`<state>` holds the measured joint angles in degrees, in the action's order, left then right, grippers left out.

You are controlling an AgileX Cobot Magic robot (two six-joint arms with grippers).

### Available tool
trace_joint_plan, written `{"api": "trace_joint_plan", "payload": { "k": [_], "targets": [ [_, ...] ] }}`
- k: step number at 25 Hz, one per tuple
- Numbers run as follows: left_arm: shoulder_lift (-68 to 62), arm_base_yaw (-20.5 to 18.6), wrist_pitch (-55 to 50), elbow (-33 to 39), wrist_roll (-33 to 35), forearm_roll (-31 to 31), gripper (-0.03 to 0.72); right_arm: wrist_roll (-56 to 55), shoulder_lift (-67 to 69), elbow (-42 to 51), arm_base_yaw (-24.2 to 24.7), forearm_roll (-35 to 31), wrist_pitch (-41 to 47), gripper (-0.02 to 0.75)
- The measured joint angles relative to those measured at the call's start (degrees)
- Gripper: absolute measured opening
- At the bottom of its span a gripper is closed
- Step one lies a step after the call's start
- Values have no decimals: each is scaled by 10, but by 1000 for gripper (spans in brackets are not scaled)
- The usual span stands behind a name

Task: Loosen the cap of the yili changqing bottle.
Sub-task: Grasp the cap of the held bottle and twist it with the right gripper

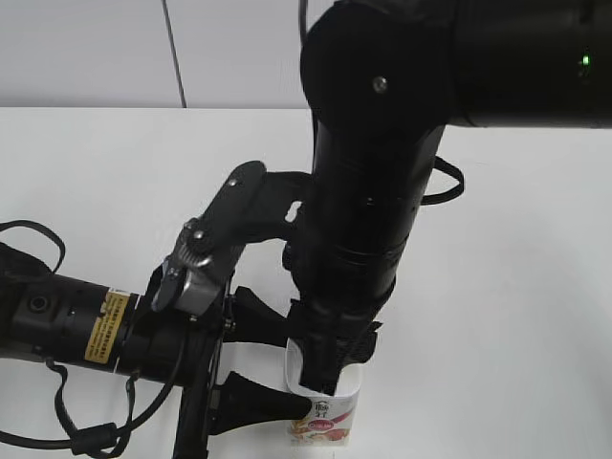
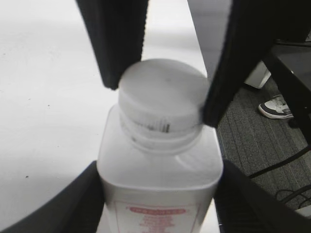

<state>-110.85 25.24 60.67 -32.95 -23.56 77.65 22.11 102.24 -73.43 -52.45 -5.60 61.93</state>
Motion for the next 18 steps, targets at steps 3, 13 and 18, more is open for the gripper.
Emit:
{"api": "trace_joint_plan", "payload": {
  "k": [3,13,18],
  "targets": [
    [0,0,0,0,0,0,428,131,0,-5,0,2,5,386],
    [0,0,0,0,0,0,427,263,0,-79,0,4,72,386],
    [0,0,-1,0,3,0,427,178,0,-121,0,4,75,386]
  ]
}}
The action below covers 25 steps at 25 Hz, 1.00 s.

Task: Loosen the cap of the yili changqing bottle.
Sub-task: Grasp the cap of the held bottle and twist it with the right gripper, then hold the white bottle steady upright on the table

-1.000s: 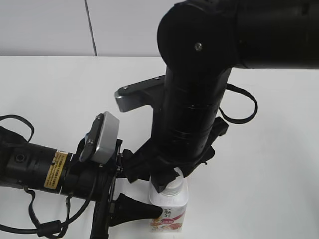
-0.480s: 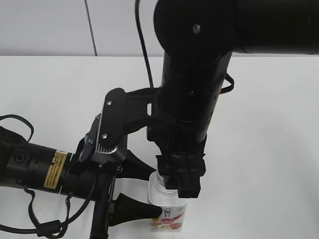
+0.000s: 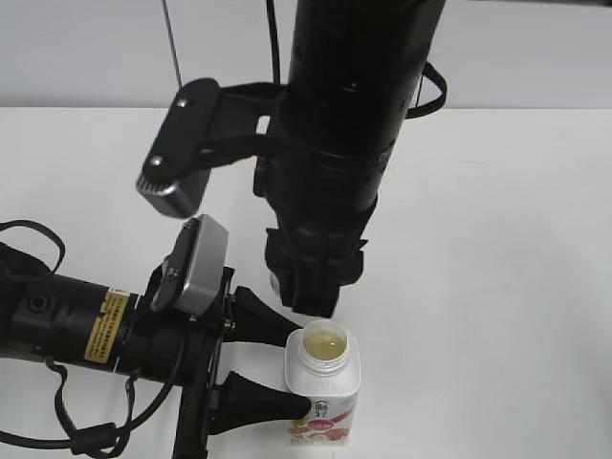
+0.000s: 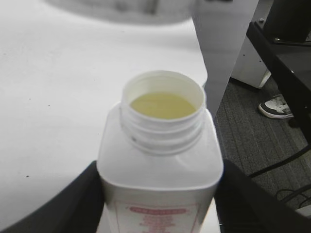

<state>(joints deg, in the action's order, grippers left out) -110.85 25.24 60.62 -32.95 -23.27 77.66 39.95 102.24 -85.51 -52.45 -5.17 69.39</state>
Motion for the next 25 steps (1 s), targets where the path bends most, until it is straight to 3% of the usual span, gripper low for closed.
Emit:
{"api": "trace_joint_plan", "payload": {
  "k": [5,10,20,25],
  "targets": [
    [0,0,-2,0,12,-7,427,-96,0,-17,4,7,1,386],
    [0,0,-10,0,65,-61,426,-182,-2,-17,52,7,2,386],
    [0,0,-40,0,171,-316,426,-293,-18,-17,253,9,-1,386],
    [0,0,-41,0,187,-437,426,-347,-18,-17,323,13,-53,386]
  ]
}}
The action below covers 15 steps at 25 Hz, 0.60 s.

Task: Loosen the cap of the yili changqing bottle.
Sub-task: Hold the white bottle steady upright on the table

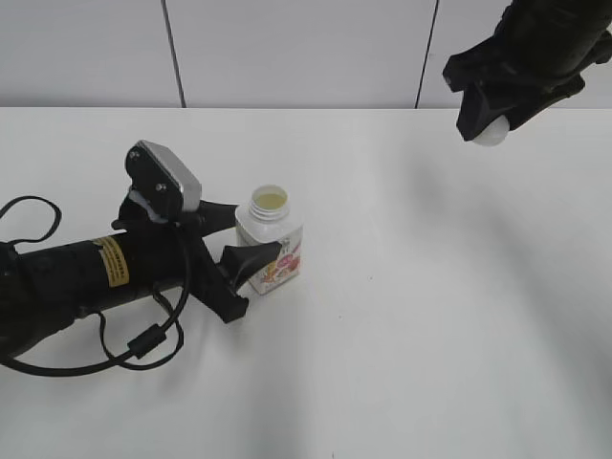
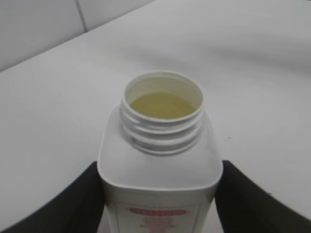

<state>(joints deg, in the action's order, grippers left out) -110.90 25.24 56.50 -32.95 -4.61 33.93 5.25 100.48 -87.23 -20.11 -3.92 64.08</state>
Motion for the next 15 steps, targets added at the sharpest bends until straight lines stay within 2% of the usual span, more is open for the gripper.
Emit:
{"api": "trace_joint_plan", "payload": {
  "k": [3,6,15],
  "targets": [
    [-1,0,0,0,2,-71,426,-10,8,0,22,1,-26,386],
    [-12,0,16,0,2,-114,426,-13,35,0,28,1,-42,386],
    [-74,0,115,0,2,-135,426,-14,130,0,28,-5,-91,386]
  ]
}}
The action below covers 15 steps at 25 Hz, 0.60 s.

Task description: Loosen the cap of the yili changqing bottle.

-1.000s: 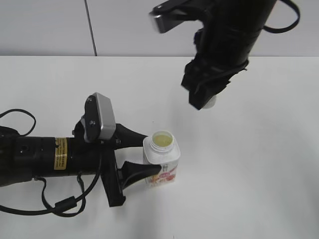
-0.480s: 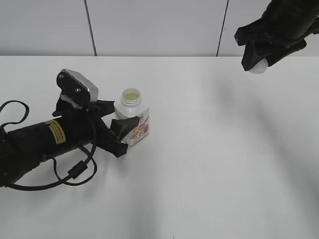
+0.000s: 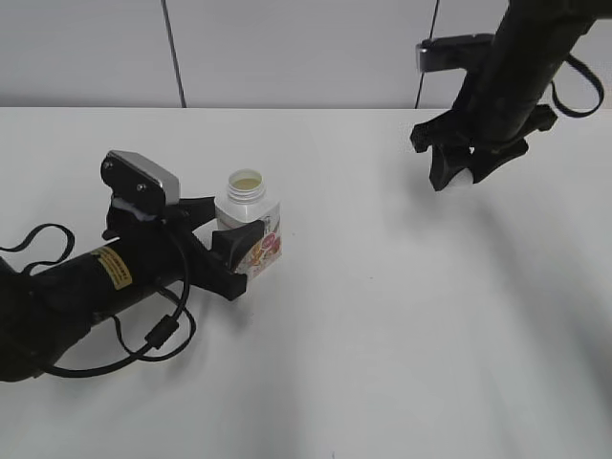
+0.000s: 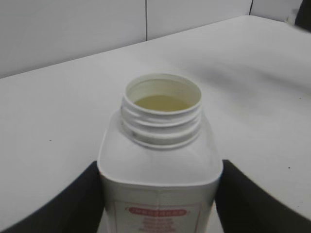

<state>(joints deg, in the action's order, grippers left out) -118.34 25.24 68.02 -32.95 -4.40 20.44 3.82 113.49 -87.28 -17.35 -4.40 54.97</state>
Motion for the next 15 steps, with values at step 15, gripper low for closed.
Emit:
{"api": "trace_joint_plan", "payload": {
  "k": [15],
  "targets": [
    [-4,0,10,0,1,-1,424,0,103,0,0,-1,-86,386]
  ]
}}
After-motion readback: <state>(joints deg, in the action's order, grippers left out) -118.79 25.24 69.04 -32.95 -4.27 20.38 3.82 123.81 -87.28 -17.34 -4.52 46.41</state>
